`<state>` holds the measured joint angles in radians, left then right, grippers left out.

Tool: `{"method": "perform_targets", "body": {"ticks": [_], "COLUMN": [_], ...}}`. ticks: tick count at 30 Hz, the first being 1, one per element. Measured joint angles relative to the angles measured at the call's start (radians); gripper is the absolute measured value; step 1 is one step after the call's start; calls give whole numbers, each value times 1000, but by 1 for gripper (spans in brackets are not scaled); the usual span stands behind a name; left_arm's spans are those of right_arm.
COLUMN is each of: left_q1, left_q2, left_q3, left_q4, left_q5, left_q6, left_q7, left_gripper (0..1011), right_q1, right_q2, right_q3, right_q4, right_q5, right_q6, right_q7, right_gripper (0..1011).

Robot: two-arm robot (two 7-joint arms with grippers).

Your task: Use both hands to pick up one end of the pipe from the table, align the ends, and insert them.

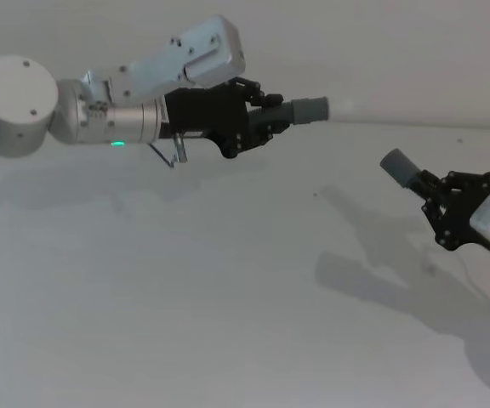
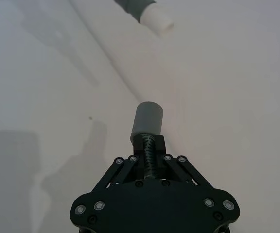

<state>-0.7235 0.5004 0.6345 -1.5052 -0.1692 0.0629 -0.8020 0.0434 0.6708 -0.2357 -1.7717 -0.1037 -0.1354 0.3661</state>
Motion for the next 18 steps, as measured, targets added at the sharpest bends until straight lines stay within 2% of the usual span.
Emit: {"method": "perform_targets", "body": {"ticks": [8,18], "left_q1": [-78,-161], "left_q2": [22,39], "left_q3": [32,64], "left_q4": [14,29], "left_q5": [11,18], "left_q6": [-85,-174], "left_q7": [-105,-216], "left_gripper": [313,313], "right_q1": [30,79], "right_q2": [44,88], "right_q3": [-6,-12], "right_q4": [24,71], "right_q5": [-96,-237], "right_q6": [-124,-310], "right_q7": [-3,-48], "right_gripper": [129,129]}}
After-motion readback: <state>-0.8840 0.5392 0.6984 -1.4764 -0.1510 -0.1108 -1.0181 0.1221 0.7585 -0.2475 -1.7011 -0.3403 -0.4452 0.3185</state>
